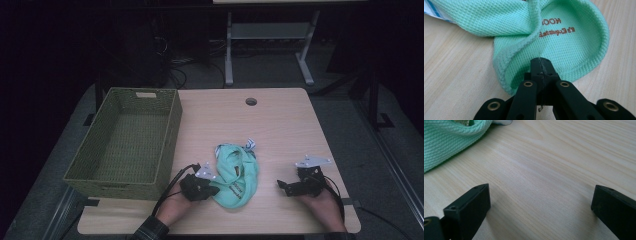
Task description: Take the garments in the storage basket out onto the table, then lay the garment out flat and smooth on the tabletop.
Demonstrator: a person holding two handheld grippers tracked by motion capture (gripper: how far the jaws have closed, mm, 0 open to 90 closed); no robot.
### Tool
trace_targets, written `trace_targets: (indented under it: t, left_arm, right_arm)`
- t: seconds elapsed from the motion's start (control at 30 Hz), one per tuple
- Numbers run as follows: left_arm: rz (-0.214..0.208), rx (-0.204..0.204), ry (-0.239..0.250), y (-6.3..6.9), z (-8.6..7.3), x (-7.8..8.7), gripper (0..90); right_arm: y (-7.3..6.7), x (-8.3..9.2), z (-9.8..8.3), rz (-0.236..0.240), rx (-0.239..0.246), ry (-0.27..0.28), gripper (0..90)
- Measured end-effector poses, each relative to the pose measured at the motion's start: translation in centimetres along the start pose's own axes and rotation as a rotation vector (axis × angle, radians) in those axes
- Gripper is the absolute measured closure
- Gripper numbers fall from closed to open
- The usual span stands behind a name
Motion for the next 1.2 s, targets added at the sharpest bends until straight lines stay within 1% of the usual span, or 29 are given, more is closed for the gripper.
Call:
trace_targets:
  t: [0.03, 0.07, 0.1, 0.13, 0.2, 0.3, 0.33, 0.37, 0.4, 0.43, 0.47, 0.5, 0.53, 0.57, 0.63, 0.67, 0.73, 0.8, 0.83, 0.97, 1.13, 1.17, 1.2]
  left_arm:
    - [0.000, 0.000, -0.004, 0.0, 0.0, 0.0, 89.7]
    - [0.001, 0.000, -0.008, 0.0, 0.0, 0.0, 89.7]
    - [0.002, 0.001, -0.007, 0.0, 0.1, 0.0, 89.7]
    - [0.001, 0.016, -0.001, 0.1, 0.1, -0.1, 89.7]
    - [-0.005, 0.012, -0.014, 0.0, 0.1, 0.0, 89.7]
    - [-0.013, 0.023, -0.015, -0.1, 0.1, 0.0, 89.7]
    - [-0.012, 0.022, -0.015, -0.1, 0.1, 0.0, 89.7]
    - [-0.012, 0.019, -0.015, -0.1, 0.1, 0.0, 89.7]
    - [-0.014, 0.023, -0.016, -0.1, 0.1, 0.0, 89.7]
    - [-0.018, 0.028, -0.018, -0.1, 0.1, 0.0, 89.7]
    - [-0.020, 0.034, -0.021, -0.2, 0.1, 0.0, 89.7]
    - [-0.021, 0.048, -0.017, -0.1, 0.2, -0.1, 89.7]
    - [-0.022, 0.050, -0.022, -0.1, 0.2, -0.1, 89.7]
    - [-0.022, 0.042, -0.034, -0.2, 0.2, 0.0, 89.7]
    - [-0.014, 0.037, -0.039, -0.1, 0.2, 0.0, 89.7]
    - [-0.011, 0.035, -0.043, -0.1, 0.2, 0.0, 89.7]
    - [-0.009, 0.028, -0.039, -0.1, 0.2, 0.0, 89.7]
    - [-0.016, 0.028, -0.037, -0.2, 0.2, 0.0, 89.7]
    - [-0.020, 0.028, -0.037, -0.2, 0.2, 0.0, 89.7]
    - [-0.024, 0.027, -0.040, -0.2, 0.2, 0.0, 89.7]
    - [-0.026, 0.032, -0.043, -0.1, 0.2, 0.0, 89.6]
    - [-0.026, 0.043, -0.035, -0.1, 0.3, -0.1, 89.6]
    - [-0.028, 0.032, -0.042, -0.2, 0.2, 0.0, 89.6]
  right_arm:
    - [0.0, 0.0, 0.0, 0.000, 0.000, -0.003, 2.4]
    - [-0.1, 0.0, 0.1, 0.001, -0.004, -0.009, 6.1]
    - [-0.1, 0.1, 0.3, 0.004, -0.001, -0.014, 11.8]
    - [-0.2, 0.2, 0.5, 0.013, 0.000, -0.018, 14.6]
    - [-0.3, 0.4, 1.2, 0.020, -0.005, 0.001, 15.9]
    - [-0.6, 0.7, 2.2, 0.051, -0.007, 0.036, 22.9]
    - [-0.7, 0.7, 2.6, 0.065, -0.010, 0.033, 25.8]
    - [-0.9, 0.7, 2.9, 0.077, -0.002, 0.035, 29.3]
    - [-1.1, 0.7, 3.3, 0.082, 0.008, 0.037, 33.4]
    - [-1.3, 0.8, 3.6, 0.097, 0.012, 0.043, 37.2]
    - [-1.5, 0.8, 4.0, 0.108, 0.027, 0.056, 39.2]
    - [-1.6, 0.8, 4.3, 0.119, 0.037, 0.065, 41.4]
    - [-1.7, 0.7, 4.7, 0.128, 0.042, 0.070, 43.7]
    - [-1.9, 0.6, 5.0, 0.139, 0.045, 0.070, 44.7]
    - [-2.0, 0.2, 5.6, 0.146, 0.064, 0.059, 48.0]
    - [-2.2, 0.1, 6.0, 0.161, 0.069, 0.061, 49.2]
    - [-2.4, -0.2, 6.7, 0.182, 0.071, 0.071, 51.5]
    - [-2.5, -0.6, 7.5, 0.194, 0.071, 0.077, 52.9]
    - [-2.6, -0.8, 7.8, 0.194, 0.064, 0.084, 54.2]
    - [-2.4, -1.9, 9.1, 0.205, 0.058, 0.080, 56.8]
    - [-2.3, -3.1, 10.0, 0.231, 0.041, 0.073, 57.1]
    - [-2.3, -3.3, 10.2, 0.236, 0.040, 0.078, 57.1]
    - [-2.4, -3.5, 10.3, 0.244, 0.027, 0.077, 57.0]
Point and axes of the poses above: each handheld gripper's, and its own axes: x roughly backward along the jaws, z roughly out of its top, y roughly to its right, the point moved 7 cm from there along -x, roughly forward along the jaws, and after that the axes turned 6 degrees about z, right-handed, at the moved point
